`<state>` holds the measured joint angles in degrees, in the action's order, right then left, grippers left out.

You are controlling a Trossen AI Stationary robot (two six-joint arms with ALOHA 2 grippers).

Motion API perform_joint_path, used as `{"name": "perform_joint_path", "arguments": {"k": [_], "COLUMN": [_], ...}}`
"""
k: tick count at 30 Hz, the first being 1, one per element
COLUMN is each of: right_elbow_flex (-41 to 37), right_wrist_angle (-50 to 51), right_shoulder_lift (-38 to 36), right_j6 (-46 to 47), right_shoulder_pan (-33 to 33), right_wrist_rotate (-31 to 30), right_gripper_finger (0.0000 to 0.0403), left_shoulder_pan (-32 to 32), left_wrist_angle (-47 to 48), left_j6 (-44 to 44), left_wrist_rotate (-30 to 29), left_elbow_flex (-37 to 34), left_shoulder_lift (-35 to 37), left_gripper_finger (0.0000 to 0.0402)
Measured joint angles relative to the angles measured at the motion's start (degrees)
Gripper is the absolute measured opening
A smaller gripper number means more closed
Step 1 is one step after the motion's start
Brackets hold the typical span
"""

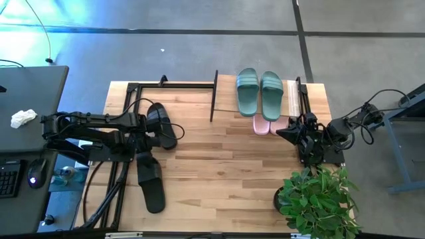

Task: Pick and place slides into the shelf
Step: Put the bottom black slides under the shelf

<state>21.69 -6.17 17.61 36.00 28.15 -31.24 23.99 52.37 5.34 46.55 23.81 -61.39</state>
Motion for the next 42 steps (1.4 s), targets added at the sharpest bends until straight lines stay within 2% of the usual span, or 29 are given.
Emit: {"name": "perform_joint_path", "arguments": {"k": [7, 16, 23, 27, 34, 42], "right_elbow_flex": [0.0, 0.0, 0.0, 0.0, 0.0, 0.0], "right_wrist_angle": [0.0, 0.7, 0.8, 0.9, 0.9, 0.8], "right_shoulder_lift": [0.0, 0.1, 0.1, 0.1, 0.1, 0.1], "right_j6": [-0.3, -0.4, 0.0, 0.0, 0.0, 0.2], "right_shoulder_pan": [0.0, 0.0, 0.0, 0.0, 0.0, 0.0], "right_wrist_rotate": [0.0, 0.0, 0.0, 0.0, 0.2, 0.2], "right_gripper_finger": [0.0000, 0.0000, 0.0000, 0.0000, 0.0000, 0.0000], "left_shoulder_pan": [-1.0, -10.0, -10.1, -10.1, -10.1, -10.2], "left_wrist_angle": [-0.1, -6.3, -6.7, -7.6, -7.6, -9.9], "left_j6": [2.6, 5.5, 5.5, 5.4, 5.4, 5.5], "left_wrist_rotate": [-1.6, 0.6, 0.8, 1.5, 2.0, 0.6], "left_elbow_flex": [0.0, 0.0, 0.0, 0.0, 0.0, 2.4], "left_shoulder_lift": [-0.7, -5.7, -6.8, -6.8, -6.7, -6.7], "left_gripper_finger": [0.0205, 0.0205, 0.0200, 0.0157, 0.0017, 0.0007]}}
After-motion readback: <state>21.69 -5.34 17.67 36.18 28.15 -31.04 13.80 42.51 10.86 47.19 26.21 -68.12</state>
